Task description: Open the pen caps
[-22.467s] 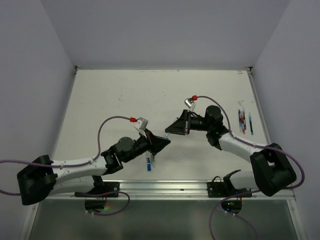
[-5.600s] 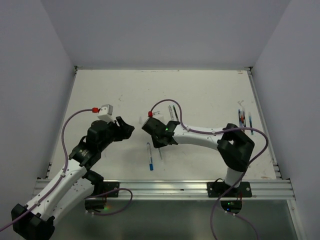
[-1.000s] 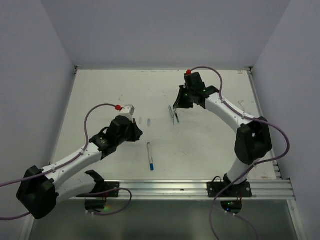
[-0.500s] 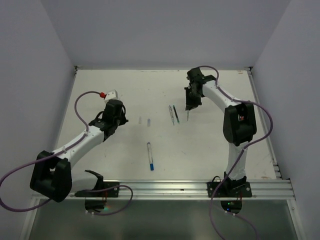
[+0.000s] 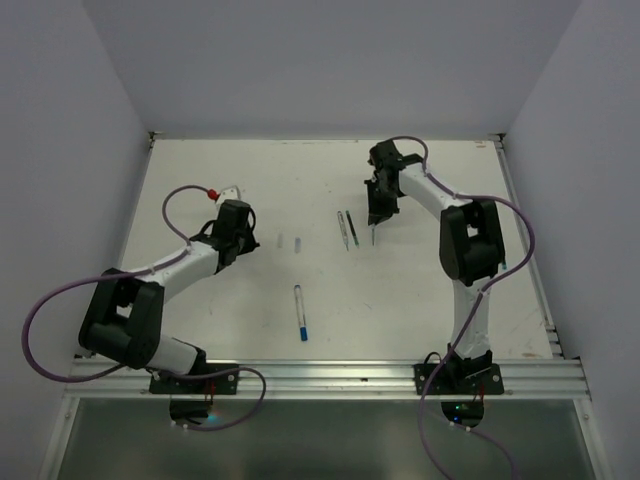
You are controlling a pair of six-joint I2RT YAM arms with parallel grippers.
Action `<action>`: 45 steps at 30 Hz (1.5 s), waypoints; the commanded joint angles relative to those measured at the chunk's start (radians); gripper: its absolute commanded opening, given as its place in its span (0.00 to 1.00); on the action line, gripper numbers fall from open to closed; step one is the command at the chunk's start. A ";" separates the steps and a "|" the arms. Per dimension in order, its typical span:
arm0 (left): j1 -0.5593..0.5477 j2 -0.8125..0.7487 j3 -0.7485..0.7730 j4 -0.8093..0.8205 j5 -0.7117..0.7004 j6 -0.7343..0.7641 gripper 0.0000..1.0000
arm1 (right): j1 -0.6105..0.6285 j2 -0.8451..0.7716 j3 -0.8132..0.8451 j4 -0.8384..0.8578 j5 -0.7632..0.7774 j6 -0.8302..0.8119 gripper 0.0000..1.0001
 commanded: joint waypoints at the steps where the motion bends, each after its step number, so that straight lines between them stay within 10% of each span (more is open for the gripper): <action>1: 0.008 0.045 0.028 0.078 0.045 0.007 0.00 | 0.000 0.020 0.000 0.039 -0.040 -0.015 0.00; 25: 0.008 0.223 0.069 0.179 0.181 0.016 0.01 | 0.014 0.077 -0.014 0.108 -0.068 0.003 0.17; 30: 0.008 0.234 0.060 0.188 0.176 0.016 0.16 | 0.014 0.077 -0.015 0.113 -0.071 0.003 0.37; 45: 0.008 0.206 0.029 0.196 0.158 0.002 0.42 | 0.014 0.038 -0.035 0.133 -0.060 -0.003 0.47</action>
